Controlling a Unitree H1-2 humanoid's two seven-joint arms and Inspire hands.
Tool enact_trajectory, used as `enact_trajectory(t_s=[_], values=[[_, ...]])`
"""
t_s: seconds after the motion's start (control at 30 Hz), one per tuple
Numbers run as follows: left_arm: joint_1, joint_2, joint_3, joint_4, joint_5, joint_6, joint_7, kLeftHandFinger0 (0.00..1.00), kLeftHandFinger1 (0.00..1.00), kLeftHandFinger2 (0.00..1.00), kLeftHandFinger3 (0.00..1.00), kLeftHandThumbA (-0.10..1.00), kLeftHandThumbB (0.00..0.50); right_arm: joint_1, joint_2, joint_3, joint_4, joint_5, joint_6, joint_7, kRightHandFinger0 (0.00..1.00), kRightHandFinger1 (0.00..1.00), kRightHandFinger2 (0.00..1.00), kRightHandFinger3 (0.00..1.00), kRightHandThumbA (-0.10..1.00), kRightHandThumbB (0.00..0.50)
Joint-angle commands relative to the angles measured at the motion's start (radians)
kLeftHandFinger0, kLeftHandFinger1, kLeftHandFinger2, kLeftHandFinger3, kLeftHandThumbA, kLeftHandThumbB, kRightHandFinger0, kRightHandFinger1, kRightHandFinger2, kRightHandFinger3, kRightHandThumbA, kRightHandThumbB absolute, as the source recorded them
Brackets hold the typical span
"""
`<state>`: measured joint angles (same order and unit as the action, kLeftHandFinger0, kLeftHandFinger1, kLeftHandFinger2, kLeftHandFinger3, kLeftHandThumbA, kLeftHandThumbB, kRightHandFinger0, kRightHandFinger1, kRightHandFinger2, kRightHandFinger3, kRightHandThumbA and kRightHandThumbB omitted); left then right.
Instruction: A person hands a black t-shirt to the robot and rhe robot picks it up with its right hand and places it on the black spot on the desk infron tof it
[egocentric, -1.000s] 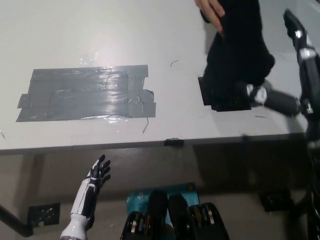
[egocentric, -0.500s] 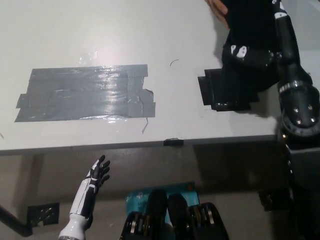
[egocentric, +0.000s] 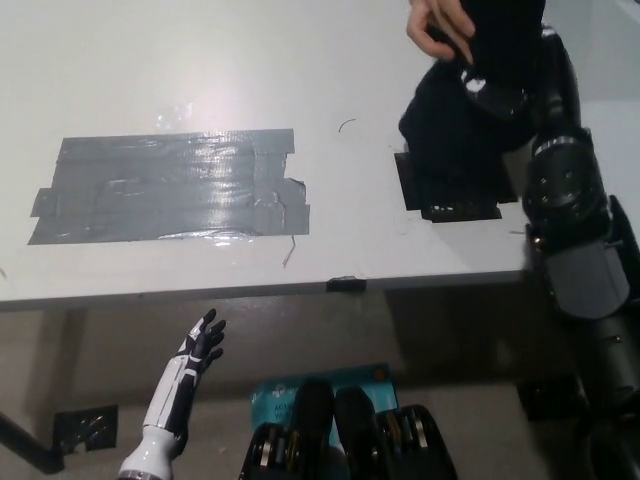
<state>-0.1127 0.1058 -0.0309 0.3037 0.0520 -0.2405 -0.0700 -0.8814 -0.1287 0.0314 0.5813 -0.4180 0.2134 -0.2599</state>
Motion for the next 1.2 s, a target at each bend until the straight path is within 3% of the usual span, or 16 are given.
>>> enact_trajectory(t_s=[0.0,0.13,0.2,0.3,0.43,0.53,0.63,0.77,0.8,0.83,0.87,0.97,1.03,1.1,1.13,1.17], values=[[-0.023,0.015,-0.007,-0.032,0.009,-0.034,-0.009,1.00,1.00,1.00,1.00,1.00,0.500,-0.052,-0.015,0.017,0.016,-0.069,-0.091,-0.166,0.00,0.38,0.81,0.85,-0.10,0.180],[-0.029,0.018,-0.012,-0.034,0.007,-0.029,-0.012,1.00,1.00,1.00,1.00,1.00,0.500,-0.045,-0.028,0.012,-0.007,-0.056,-0.131,-0.183,0.04,0.51,0.90,0.90,-0.10,0.142],[-0.032,0.020,-0.013,-0.030,0.011,-0.027,-0.008,1.00,1.00,1.00,1.00,1.00,0.500,-0.041,-0.029,-0.002,-0.062,-0.044,-0.117,-0.174,0.05,0.57,0.95,0.90,-0.10,0.163],[-0.034,0.023,-0.016,-0.025,0.020,-0.032,-0.002,1.00,1.00,1.00,1.00,1.00,0.500,-0.039,-0.044,0.004,-0.137,-0.065,-0.121,-0.178,0.02,0.51,0.91,0.80,-0.10,0.166],[-0.034,0.025,-0.020,-0.026,0.027,-0.028,-0.001,1.00,1.00,1.00,1.00,1.00,0.500,-0.026,-0.056,0.005,-0.212,-0.069,-0.118,-0.165,0.00,0.47,0.88,0.78,-0.10,0.190],[-0.036,0.025,-0.019,-0.028,0.020,-0.027,-0.007,1.00,1.00,1.00,1.00,1.00,0.500,-0.005,-0.069,0.020,-0.323,-0.082,-0.056,-0.105,0.02,0.52,0.94,0.85,-0.10,0.191],[-0.039,0.027,-0.019,-0.026,0.022,-0.036,-0.005,1.00,1.00,1.00,1.00,1.00,0.500,-0.005,-0.088,0.042,-0.352,-0.098,-0.080,-0.093,0.00,0.50,0.97,0.95,-0.10,0.191],[-0.038,0.023,-0.021,-0.019,0.016,-0.040,-0.010,1.00,1.00,1.00,1.00,1.00,0.500,-0.018,-0.125,0.120,-0.296,-0.134,-0.107,-0.036,0.01,0.58,1.00,0.95,-0.10,0.168],[-0.037,0.023,-0.021,-0.019,0.016,-0.040,-0.010,1.00,1.00,1.00,1.00,1.00,0.500,-0.018,-0.127,0.127,-0.294,-0.135,-0.109,-0.033,0.00,0.51,0.85,0.79,-0.10,0.298],[-0.036,0.022,-0.022,-0.019,0.018,-0.040,-0.009,1.00,1.00,1.00,1.00,1.00,0.500,-0.019,-0.136,0.162,-0.279,-0.144,-0.118,-0.004,0.00,0.48,0.86,0.80,-0.10,0.193],[-0.036,0.024,-0.023,-0.017,0.022,-0.042,-0.008,1.00,1.00,1.00,1.00,1.00,0.500,-0.016,-0.146,0.209,-0.276,-0.156,-0.109,0.056,0.00,0.49,0.94,0.88,-0.10,0.166],[-0.036,0.024,-0.026,-0.008,0.025,-0.049,-0.008,1.00,1.00,1.00,1.00,1.00,0.500,-0.008,-0.161,0.316,-0.247,-0.182,-0.094,0.161,0.00,0.51,0.94,0.89,-0.10,0.143],[-0.037,0.024,-0.027,-0.005,0.025,-0.054,-0.009,1.00,1.00,1.00,1.00,1.00,0.500,-0.014,-0.170,0.368,-0.203,-0.197,-0.112,0.186,0.01,0.55,1.00,0.96,-0.10,0.162],[-0.035,0.024,-0.027,-0.008,0.024,-0.058,-0.008,1.00,1.00,1.00,1.00,1.00,0.500,-0.021,-0.176,0.425,-0.137,-0.203,-0.136,0.228,0.07,0.63,1.00,0.99,-0.10,0.115],[-0.034,0.024,-0.027,-0.009,0.023,-0.057,-0.009,1.00,1.00,1.00,1.00,1.00,0.500,-0.023,-0.177,0.433,-0.128,-0.204,-0.144,0.228,0.07,0.63,1.00,0.95,-0.10,0.112],[-0.035,0.023,-0.026,-0.011,0.015,-0.049,-0.014,1.00,1.00,1.00,1.00,1.00,0.500,-0.033,-0.180,0.463,-0.077,-0.209,-0.163,0.244,0.17,0.61,0.93,1.00,-0.10,0.137]])
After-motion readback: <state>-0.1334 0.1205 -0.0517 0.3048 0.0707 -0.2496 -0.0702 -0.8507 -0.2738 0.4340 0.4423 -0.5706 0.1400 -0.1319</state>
